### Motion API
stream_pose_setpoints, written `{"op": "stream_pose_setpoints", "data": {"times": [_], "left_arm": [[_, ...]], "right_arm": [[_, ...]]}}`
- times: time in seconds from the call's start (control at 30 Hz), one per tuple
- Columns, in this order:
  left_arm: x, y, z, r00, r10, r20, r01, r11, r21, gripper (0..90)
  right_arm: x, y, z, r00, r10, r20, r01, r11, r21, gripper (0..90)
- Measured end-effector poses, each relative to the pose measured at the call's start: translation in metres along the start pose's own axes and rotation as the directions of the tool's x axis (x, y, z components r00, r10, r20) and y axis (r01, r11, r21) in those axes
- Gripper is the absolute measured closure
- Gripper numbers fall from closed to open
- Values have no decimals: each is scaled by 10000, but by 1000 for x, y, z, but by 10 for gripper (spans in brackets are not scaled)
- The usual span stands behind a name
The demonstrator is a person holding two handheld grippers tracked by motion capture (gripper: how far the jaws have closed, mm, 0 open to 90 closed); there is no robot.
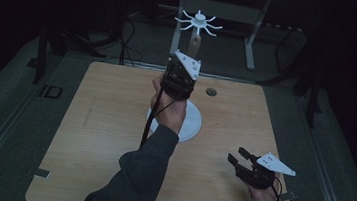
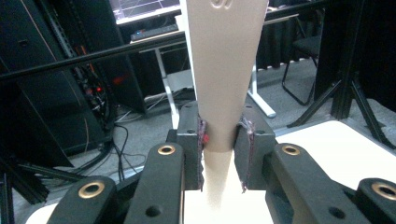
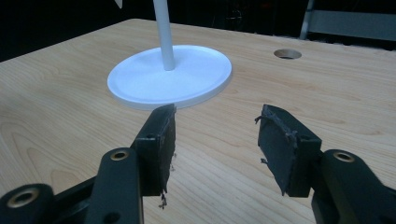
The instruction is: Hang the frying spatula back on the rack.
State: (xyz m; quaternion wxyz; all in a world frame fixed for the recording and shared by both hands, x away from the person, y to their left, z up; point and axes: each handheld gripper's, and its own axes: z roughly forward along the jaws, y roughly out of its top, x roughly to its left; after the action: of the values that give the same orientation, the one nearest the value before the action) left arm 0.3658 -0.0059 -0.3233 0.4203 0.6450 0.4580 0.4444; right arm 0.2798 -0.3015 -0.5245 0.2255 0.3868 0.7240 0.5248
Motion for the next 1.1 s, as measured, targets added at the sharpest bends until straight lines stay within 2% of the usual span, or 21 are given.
{"op": "stream_pose_setpoints", "data": {"times": [0.4,0.77,1.1], "left_arm": [[1,2,6,9999,-14,-147,17,9998,197,738],[-1,10,8,9984,294,-493,-277,9991,335,734],[-4,5,9,9941,822,-705,-799,9962,352,723]], "right_arm": [[-1,0,0,10000,3,-9,-3,10000,-27,461],[-1,0,-1,10000,18,-7,-18,10000,-53,461],[-1,0,0,10000,7,-22,-7,10000,-56,461]]}}
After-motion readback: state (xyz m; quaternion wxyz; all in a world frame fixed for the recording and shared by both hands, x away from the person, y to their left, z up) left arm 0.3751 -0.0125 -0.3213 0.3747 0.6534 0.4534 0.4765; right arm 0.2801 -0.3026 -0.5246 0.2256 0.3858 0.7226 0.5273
